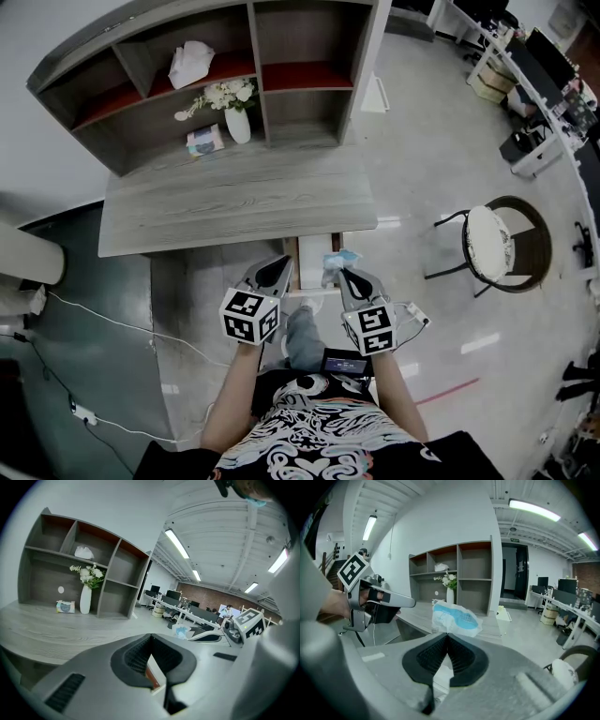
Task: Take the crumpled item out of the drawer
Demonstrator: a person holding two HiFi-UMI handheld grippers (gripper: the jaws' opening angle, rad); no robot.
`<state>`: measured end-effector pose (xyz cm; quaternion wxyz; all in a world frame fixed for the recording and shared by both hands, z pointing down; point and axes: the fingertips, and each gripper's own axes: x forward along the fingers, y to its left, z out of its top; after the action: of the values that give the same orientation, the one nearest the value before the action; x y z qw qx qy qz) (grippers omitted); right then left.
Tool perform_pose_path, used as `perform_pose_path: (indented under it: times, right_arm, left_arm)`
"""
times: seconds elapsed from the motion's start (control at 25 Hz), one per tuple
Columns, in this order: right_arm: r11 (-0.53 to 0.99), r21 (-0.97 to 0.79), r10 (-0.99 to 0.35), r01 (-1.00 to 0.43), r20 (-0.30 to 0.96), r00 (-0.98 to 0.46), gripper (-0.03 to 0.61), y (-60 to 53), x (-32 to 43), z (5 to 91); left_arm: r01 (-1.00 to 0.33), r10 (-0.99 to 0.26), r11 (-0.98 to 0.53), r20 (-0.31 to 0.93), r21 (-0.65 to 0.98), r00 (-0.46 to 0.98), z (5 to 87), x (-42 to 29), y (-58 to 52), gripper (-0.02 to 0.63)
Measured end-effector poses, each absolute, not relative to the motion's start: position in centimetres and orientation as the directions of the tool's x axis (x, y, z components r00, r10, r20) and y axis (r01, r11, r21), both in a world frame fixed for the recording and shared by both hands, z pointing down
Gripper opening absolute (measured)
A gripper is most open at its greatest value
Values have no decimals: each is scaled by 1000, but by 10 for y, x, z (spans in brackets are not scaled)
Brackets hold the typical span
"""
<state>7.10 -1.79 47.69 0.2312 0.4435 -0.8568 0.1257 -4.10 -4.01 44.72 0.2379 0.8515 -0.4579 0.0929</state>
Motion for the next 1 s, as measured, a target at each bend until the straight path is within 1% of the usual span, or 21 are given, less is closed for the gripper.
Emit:
perform_pose_path:
  times: [1.0]
  right_arm:
    - [554,-29,-716,-832,494,-494,8,-17,70,475]
  left_arm:
    - [-831,-748,-457,368,318,552,443,-54,-37,0]
